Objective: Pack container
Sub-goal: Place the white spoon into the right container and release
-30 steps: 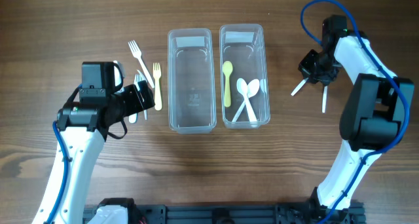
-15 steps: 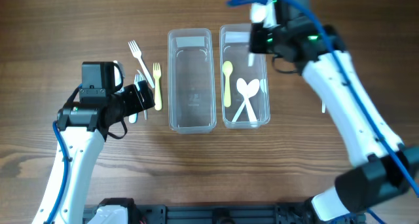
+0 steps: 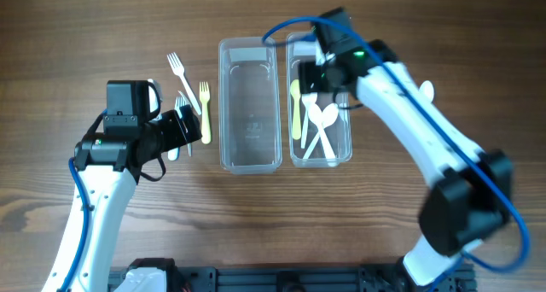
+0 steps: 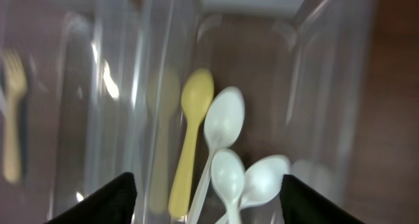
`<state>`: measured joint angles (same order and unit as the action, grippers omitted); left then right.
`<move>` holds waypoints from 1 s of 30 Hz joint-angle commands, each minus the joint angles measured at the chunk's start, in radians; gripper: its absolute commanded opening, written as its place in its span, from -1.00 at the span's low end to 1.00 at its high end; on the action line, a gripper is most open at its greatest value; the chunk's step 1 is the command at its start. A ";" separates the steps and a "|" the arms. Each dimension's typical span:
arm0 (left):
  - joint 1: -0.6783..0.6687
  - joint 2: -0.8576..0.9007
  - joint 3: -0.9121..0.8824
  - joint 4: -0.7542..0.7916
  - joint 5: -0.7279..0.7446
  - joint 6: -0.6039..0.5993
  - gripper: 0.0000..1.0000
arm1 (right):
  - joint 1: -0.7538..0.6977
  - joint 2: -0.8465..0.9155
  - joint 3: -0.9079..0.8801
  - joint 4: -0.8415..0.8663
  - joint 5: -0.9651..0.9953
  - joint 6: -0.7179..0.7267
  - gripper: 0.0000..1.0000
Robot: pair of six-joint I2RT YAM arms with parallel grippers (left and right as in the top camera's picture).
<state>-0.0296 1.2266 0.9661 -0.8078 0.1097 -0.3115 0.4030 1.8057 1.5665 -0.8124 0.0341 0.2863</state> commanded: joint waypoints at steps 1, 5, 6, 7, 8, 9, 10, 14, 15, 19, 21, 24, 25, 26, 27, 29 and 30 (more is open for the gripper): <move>0.006 0.002 0.013 0.002 -0.006 0.020 1.00 | -0.138 -0.164 0.050 0.031 0.162 0.002 0.57; 0.006 0.002 0.013 0.002 -0.006 0.020 0.99 | -0.376 -0.152 0.033 -0.038 0.114 0.005 0.57; 0.006 0.002 0.013 0.002 -0.006 0.020 1.00 | -0.429 -0.132 0.021 -0.055 0.081 0.005 0.57; 0.006 0.002 0.013 0.002 -0.006 0.020 1.00 | -0.478 -0.106 0.009 -0.072 0.037 0.005 0.55; 0.006 0.002 0.013 0.002 -0.006 0.020 1.00 | -0.515 -0.080 -0.002 -0.089 0.000 0.005 0.54; 0.006 0.002 0.013 0.002 -0.006 0.020 1.00 | -0.546 -0.050 -0.012 -0.106 -0.031 0.005 0.52; 0.006 0.002 0.013 0.002 -0.006 0.020 0.99 | -0.577 0.002 -0.018 -0.135 -0.050 0.006 0.51; 0.006 0.002 0.013 0.002 -0.006 0.020 1.00 | -0.631 0.139 -0.018 -0.200 -0.051 0.029 0.44; 0.006 0.002 0.013 0.002 -0.006 0.020 0.99 | -0.639 0.164 -0.018 -0.202 -0.051 0.027 0.37; 0.006 0.002 0.013 0.002 -0.006 0.020 0.99 | -0.642 0.212 -0.018 -0.170 -0.054 -0.123 0.32; 0.006 0.002 0.013 0.002 -0.006 0.020 1.00 | -0.642 0.218 -0.018 -0.168 -0.058 -0.222 0.34; 0.006 0.002 0.013 0.002 -0.006 0.020 1.00 | -0.642 0.235 -0.018 -0.176 -0.058 -0.261 0.32; 0.006 0.002 0.013 0.002 -0.006 0.020 1.00 | -0.642 0.246 -0.022 -0.175 -0.059 -0.260 0.31; 0.006 0.002 0.013 0.002 -0.006 0.020 1.00 | -0.642 0.253 -0.023 -0.177 -0.060 -0.260 0.29; 0.006 0.002 0.013 0.002 -0.006 0.020 1.00 | -0.642 0.267 -0.024 -0.181 -0.062 -0.261 0.28; 0.006 0.002 0.013 0.002 -0.006 0.020 1.00 | -0.642 0.285 -0.028 -0.191 -0.069 -0.260 0.14; 0.006 0.002 0.013 0.002 -0.006 0.020 1.00 | -0.642 0.291 -0.034 -0.187 -0.069 -0.260 0.08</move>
<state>-0.0296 1.2266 0.9661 -0.8078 0.1097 -0.3115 -0.2409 2.0590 1.5482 -0.9974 -0.0116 0.0494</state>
